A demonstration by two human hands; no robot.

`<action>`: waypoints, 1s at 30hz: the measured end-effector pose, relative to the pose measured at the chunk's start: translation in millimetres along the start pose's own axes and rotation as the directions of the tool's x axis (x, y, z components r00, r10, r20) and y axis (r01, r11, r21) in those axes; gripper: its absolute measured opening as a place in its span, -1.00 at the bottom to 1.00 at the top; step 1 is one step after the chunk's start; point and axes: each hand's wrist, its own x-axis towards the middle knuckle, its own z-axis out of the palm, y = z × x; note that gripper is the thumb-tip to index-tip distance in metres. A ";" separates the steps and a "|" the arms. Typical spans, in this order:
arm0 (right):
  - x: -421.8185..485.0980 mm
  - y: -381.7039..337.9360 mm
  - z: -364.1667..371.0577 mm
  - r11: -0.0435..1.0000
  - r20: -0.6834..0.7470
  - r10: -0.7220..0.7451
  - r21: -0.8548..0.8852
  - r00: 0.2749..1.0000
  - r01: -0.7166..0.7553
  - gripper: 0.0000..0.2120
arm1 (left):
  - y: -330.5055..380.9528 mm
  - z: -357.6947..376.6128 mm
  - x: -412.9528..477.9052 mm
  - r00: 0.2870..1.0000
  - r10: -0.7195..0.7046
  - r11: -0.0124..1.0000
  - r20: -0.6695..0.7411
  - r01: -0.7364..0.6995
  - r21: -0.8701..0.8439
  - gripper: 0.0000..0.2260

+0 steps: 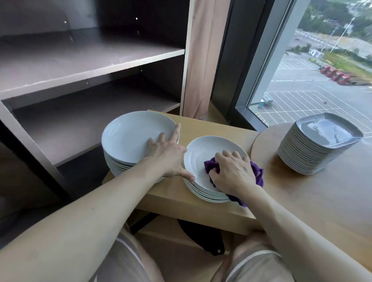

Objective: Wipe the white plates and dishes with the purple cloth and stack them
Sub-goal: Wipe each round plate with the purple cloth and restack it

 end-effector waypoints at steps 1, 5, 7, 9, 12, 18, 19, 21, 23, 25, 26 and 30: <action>-2.2 -2.4 -2.3 0.999 0.029 -0.036 0.041 0.999 0.035 -0.78 | -0.2 1.0 1.0 1.000 -0.003 1.000 -0.004 0.003 0.010 -0.16; 1.1 -15.1 -7.3 0.974 0.121 -0.163 0.179 0.979 0.140 -0.83 | 0.1 3.8 5.4 1.000 -0.015 0.999 -0.006 0.015 0.041 -0.13; 4.7 -21.6 -3.9 0.962 0.106 -0.181 0.228 0.978 0.153 -0.82 | 0.0 4.7 6.9 1.000 -0.017 0.998 -0.001 0.017 0.055 -0.13; 10.1 -26.4 1.6 0.950 0.079 -0.162 0.282 0.984 0.134 -0.83 | -0.4 5.1 8.7 1.000 -0.011 0.998 0.005 0.010 0.054 -0.14; 19.8 -30.9 9.6 0.941 0.022 -0.149 0.311 0.989 0.135 -0.85 | -0.9 4.8 9.0 1.000 -0.007 0.999 0.012 0.006 0.042 -0.14; 43.6 -34.4 17.5 0.961 -0.096 -0.111 0.243 0.989 0.132 -0.76 | -2.0 6.3 7.5 1.000 0.016 1.000 -0.001 -0.016 0.000 -0.20; 48.5 -34.2 18.7 0.970 -0.111 -0.098 0.211 0.989 0.120 -0.75 | -1.8 7.0 7.8 1.000 0.016 1.000 0.000 -0.016 -0.006 -0.19; 59.1 -33.1 20.4 0.986 -0.141 -0.071 0.139 0.987 0.091 -0.74 | -1.6 7.8 8.4 1.000 0.012 1.000 0.008 -0.012 -0.002 -0.17; 69.0 -28.2 19.6 0.996 -0.169 -0.040 0.073 0.985 0.053 -0.71 | -1.7 7.6 7.9 1.000 0.006 1.000 0.021 -0.007 0.021 -0.15; 77.2 -18.7 16.4 1.000 -0.177 -0.020 0.002 0.984 0.021 -0.68 | -1.5 5.4 7.4 0.999 0.007 1.000 0.036 -0.008 0.029 -0.13; 79.0 -12.6 15.0 0.999 -0.174 -0.019 -0.037 0.985 0.013 -0.66 | -0.3 3.7 6.9 0.999 0.009 1.000 0.045 -0.010 0.024 -0.13; 74.1 6.7 11.5 0.984 -0.175 -0.041 -0.177 0.984 0.010 -0.67 | 1.3 -1.5 2.2 0.998 0.000 1.000 0.067 -0.001 0.004 -0.13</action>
